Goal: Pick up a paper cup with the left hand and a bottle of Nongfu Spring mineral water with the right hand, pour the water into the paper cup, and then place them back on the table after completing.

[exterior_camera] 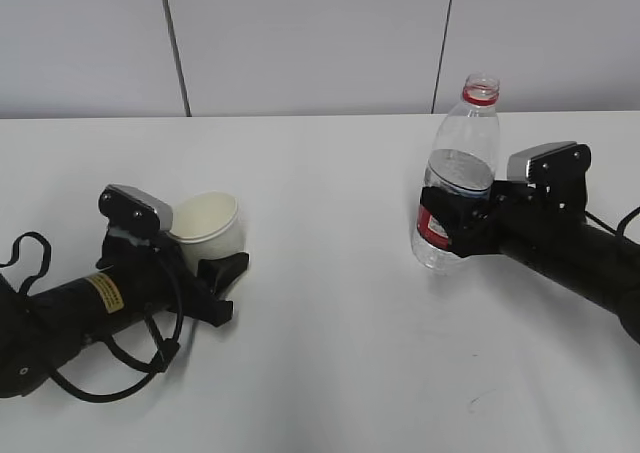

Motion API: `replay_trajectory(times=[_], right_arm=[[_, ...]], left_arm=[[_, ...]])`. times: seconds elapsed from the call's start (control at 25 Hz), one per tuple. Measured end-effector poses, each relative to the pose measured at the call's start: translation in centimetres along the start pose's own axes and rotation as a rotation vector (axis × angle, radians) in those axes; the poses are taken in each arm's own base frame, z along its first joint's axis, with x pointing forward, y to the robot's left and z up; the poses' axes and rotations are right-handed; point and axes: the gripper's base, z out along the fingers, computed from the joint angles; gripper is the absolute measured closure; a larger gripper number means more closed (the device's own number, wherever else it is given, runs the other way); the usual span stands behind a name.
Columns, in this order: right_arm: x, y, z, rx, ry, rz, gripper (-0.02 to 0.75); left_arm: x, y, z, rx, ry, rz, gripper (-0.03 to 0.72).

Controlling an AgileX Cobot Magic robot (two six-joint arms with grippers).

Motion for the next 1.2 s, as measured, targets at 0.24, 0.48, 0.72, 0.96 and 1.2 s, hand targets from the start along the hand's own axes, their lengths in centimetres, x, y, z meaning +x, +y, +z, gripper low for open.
replay_trajectory(times=[0.24,0.48,0.72,0.96,1.2], right_arm=[[-0.5,0.3,-0.1,-0.024,0.018,-0.043,0.306],[-0.9,0.5,-0.2,-0.048,0.040,-0.104,0.306],[-2.0,0.7,-0.1,-0.059,0.104,-0.168,0.306],[-3.1,1.8,0.9,-0.102,0.148,-0.276,0.306],[-5.9,2.5,2.1,-0.129,0.076,-0.480,0.306]], left_arm=[[-0.8,-0.8,-0.2,0.083,-0.011,0.027,0.308],[-1.3,-1.4,-0.3,0.150,-0.017,0.030,0.308],[-1.4,-3.6,0.0,0.239,-0.011,0.062,0.308],[-2.4,-5.3,1.3,0.296,-0.050,0.100,0.308],[-2.8,-5.8,1.7,0.313,-0.066,0.112,0.308]])
